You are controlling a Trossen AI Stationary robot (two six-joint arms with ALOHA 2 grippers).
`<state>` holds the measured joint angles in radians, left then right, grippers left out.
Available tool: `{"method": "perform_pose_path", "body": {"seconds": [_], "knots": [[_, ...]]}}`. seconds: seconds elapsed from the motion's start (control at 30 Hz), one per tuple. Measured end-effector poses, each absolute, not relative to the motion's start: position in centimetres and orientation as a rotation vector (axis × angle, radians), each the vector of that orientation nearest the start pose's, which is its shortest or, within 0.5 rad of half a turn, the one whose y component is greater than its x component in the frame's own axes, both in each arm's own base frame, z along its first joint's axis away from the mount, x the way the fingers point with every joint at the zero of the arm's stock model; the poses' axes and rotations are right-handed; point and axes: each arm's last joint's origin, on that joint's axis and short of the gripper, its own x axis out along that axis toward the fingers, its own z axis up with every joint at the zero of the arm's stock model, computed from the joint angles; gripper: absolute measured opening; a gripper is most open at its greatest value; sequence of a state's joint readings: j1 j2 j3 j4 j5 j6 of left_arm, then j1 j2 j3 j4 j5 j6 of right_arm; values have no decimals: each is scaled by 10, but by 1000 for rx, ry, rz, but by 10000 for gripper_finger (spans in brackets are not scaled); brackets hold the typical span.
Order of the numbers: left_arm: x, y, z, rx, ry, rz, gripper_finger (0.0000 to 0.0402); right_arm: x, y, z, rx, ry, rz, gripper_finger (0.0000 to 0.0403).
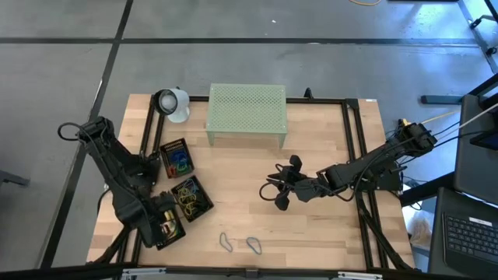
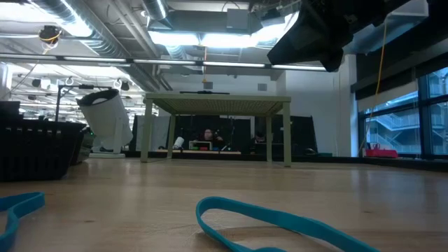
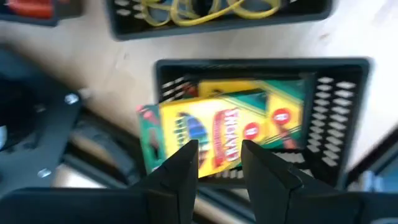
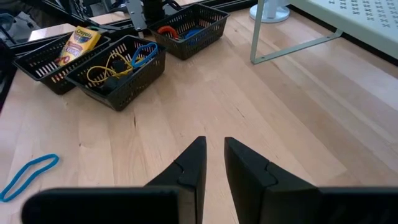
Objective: Pick & Place Office Desk Supplies
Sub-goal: Put the blue rubber band into the middle black bin
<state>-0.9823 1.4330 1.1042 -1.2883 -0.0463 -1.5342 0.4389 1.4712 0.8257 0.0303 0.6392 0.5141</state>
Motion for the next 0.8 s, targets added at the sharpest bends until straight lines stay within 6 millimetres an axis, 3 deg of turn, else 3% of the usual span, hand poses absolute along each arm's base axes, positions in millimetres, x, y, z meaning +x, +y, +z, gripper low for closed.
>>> {"method": "perform_pose_path", "body": {"seconds": [0.37,0.67,0.8], "knots": [[120,-166,251,-253,1661,709,116,279,112,214,183,461,-321,61],[128,-158,252,-313,1762,720,116,279,112,214,183,461,-320,61],[143,-155,249,-374,1688,691,116,279,112,214,187,462,-318,61]]}}
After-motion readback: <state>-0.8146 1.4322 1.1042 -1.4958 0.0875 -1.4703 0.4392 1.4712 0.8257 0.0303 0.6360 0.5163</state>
